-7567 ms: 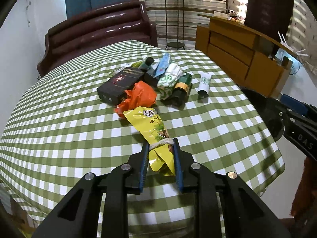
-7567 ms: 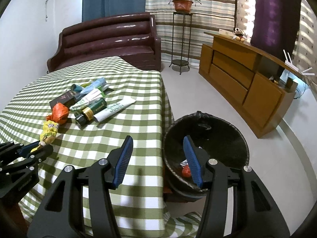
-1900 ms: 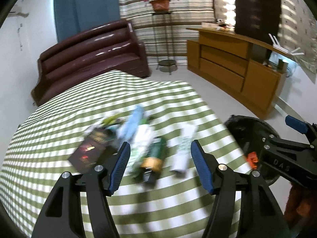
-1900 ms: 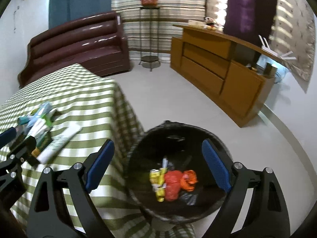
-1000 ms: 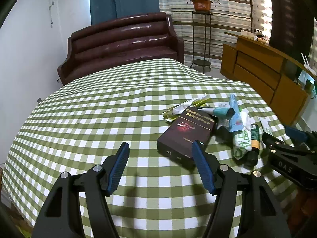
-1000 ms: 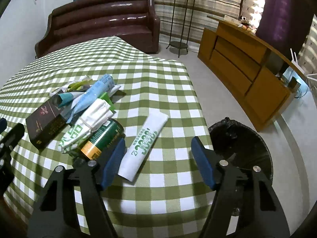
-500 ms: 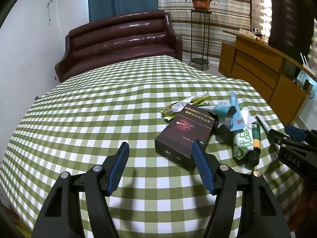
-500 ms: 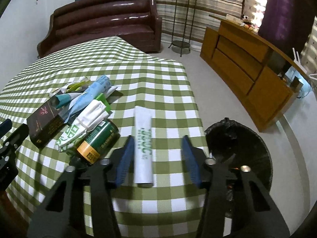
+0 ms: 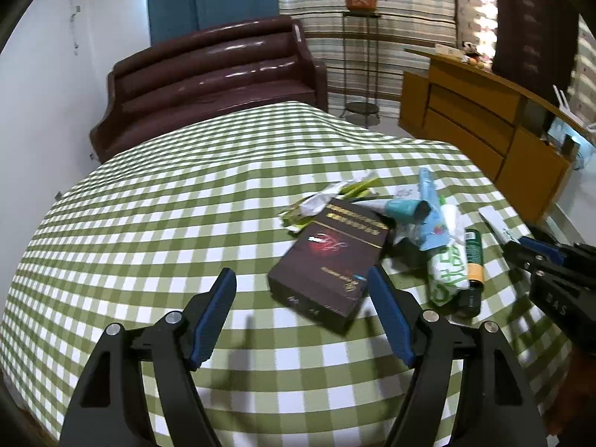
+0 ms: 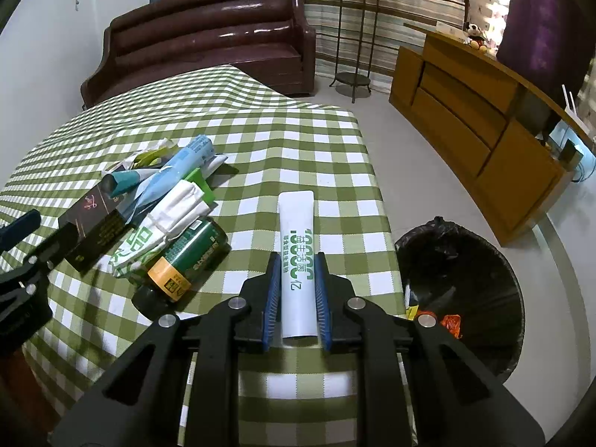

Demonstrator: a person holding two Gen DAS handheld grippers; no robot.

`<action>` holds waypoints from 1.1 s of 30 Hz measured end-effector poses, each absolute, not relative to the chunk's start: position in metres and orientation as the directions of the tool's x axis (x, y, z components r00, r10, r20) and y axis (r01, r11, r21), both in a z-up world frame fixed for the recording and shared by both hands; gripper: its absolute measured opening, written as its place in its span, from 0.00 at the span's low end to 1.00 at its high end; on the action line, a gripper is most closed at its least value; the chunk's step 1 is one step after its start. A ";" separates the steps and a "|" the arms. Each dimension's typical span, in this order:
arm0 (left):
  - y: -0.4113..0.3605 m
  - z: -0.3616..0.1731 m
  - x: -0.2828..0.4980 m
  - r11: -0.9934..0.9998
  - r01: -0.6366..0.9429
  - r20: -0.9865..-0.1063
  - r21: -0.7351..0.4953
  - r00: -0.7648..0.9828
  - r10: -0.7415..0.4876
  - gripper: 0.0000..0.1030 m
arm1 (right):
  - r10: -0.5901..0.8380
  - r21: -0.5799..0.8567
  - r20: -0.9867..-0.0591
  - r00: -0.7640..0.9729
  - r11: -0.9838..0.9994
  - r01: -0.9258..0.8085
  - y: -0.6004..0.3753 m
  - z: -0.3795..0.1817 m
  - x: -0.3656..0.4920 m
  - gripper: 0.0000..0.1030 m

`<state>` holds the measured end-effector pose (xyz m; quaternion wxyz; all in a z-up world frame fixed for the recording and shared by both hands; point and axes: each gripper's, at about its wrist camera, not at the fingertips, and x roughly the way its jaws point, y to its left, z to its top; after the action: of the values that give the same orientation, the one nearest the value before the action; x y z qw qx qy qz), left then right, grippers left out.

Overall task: Collect trash
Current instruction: 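Move the right gripper back to the table and grasp the white tube, then grasp the dark cigarette box with the left gripper while the right gripper holds the white tube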

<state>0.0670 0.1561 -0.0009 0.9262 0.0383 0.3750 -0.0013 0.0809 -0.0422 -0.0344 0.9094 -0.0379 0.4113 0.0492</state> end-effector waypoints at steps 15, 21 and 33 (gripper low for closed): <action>0.148 -0.021 0.106 0.993 0.112 -0.785 0.045 0.619 -0.035 0.69 | 0.088 0.006 -0.757 0.648 0.992 -0.129 -0.050 -0.035 0.086 0.17; 0.144 -0.022 0.103 0.990 0.133 -0.782 0.055 0.623 -0.040 0.62 | 0.091 0.009 -0.758 0.646 0.991 -0.130 -0.050 -0.037 0.086 0.17; 0.143 -0.022 0.079 0.989 0.125 -0.778 0.083 0.628 -0.014 0.59 | 0.098 0.012 -0.758 0.645 0.991 -0.136 -0.049 -0.038 0.084 0.17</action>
<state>0.0789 0.1433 -0.0221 0.9000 0.0646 0.4293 -0.0386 0.0835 -0.0491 -0.0383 0.9065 -0.0232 0.4165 0.0645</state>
